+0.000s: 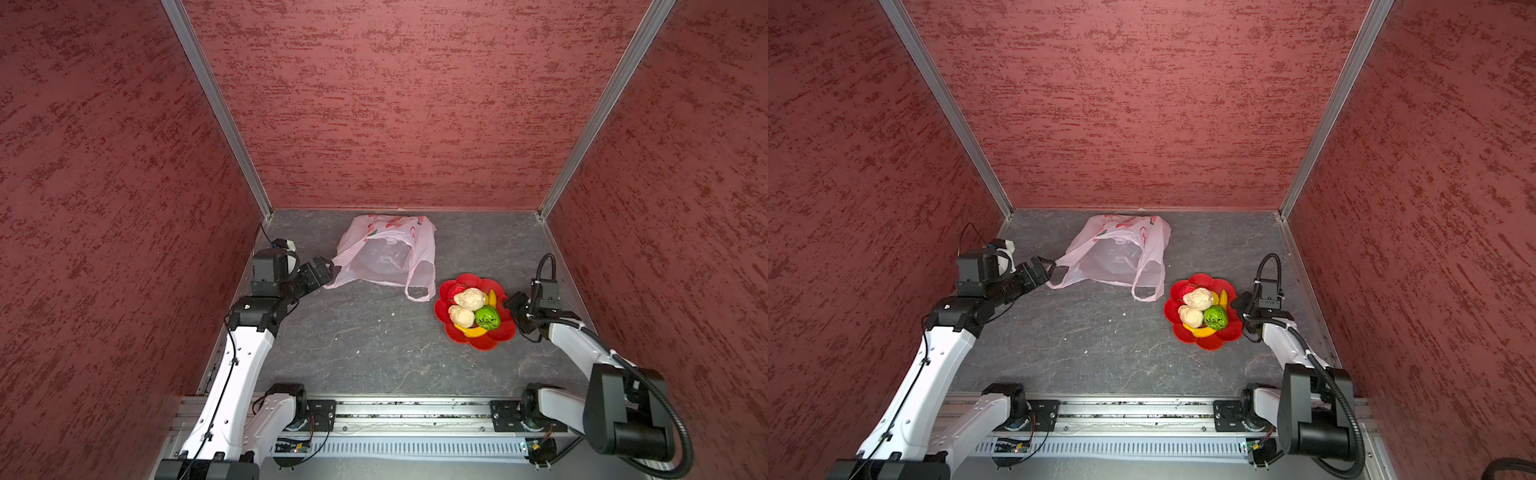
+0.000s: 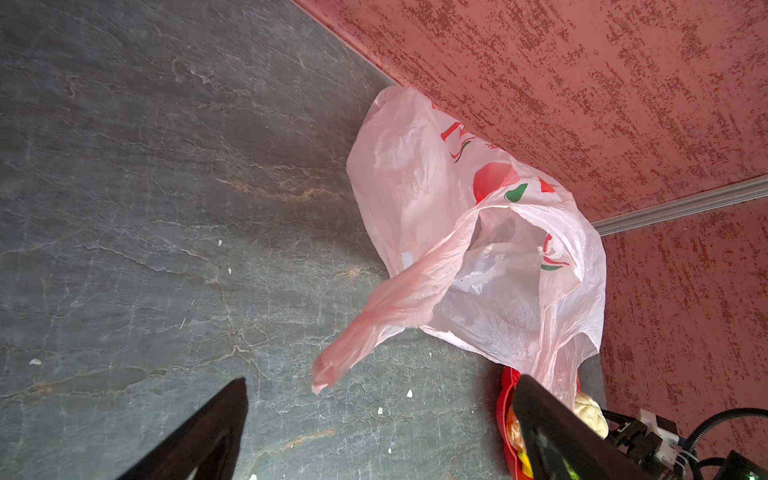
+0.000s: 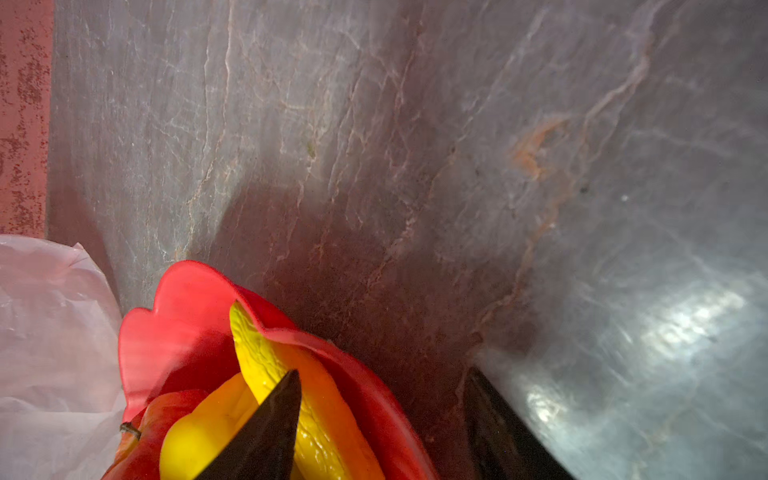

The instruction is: Take the fake fruits out of the plastic bag

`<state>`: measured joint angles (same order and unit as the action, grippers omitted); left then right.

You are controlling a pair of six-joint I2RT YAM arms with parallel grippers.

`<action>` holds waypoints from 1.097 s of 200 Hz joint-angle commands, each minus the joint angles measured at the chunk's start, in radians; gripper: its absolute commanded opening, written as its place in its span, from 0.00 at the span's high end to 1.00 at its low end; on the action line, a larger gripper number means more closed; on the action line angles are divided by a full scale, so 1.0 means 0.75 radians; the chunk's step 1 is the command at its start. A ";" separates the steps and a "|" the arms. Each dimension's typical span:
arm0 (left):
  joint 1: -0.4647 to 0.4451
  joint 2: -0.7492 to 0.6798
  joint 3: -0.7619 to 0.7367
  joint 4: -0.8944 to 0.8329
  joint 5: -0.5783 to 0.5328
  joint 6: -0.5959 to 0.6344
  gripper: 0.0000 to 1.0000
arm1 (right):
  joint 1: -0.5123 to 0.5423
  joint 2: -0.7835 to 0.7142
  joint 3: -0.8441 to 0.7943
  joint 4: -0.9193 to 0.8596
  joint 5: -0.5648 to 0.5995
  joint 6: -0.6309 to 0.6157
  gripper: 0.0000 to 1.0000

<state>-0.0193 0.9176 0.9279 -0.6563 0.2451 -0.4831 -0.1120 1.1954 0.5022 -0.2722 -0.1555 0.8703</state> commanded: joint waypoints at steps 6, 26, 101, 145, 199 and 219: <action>0.016 0.010 -0.023 0.064 0.035 0.009 0.00 | 0.055 -0.041 0.002 0.092 -0.012 0.117 0.38; 0.017 0.014 -0.040 0.089 0.052 -0.001 0.00 | 0.134 -0.032 0.014 0.114 0.015 0.173 0.39; 0.018 -0.008 -0.088 0.118 0.094 -0.014 0.00 | 0.492 0.238 0.132 0.286 0.124 0.337 0.39; 0.018 -0.032 -0.110 0.120 0.107 -0.027 0.00 | 0.609 0.363 0.210 0.334 0.167 0.387 0.39; 0.023 -0.041 -0.127 0.132 0.048 -0.031 0.00 | 0.625 0.266 0.261 0.197 0.252 0.334 0.35; 0.038 -0.035 -0.068 0.131 -0.019 -0.012 0.00 | 0.613 0.172 0.307 0.058 0.305 0.246 0.31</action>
<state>-0.0086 0.8959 0.8368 -0.5758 0.2924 -0.5034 0.3523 1.4143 0.6693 -0.1280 -0.0132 1.1152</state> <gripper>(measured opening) 0.996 0.672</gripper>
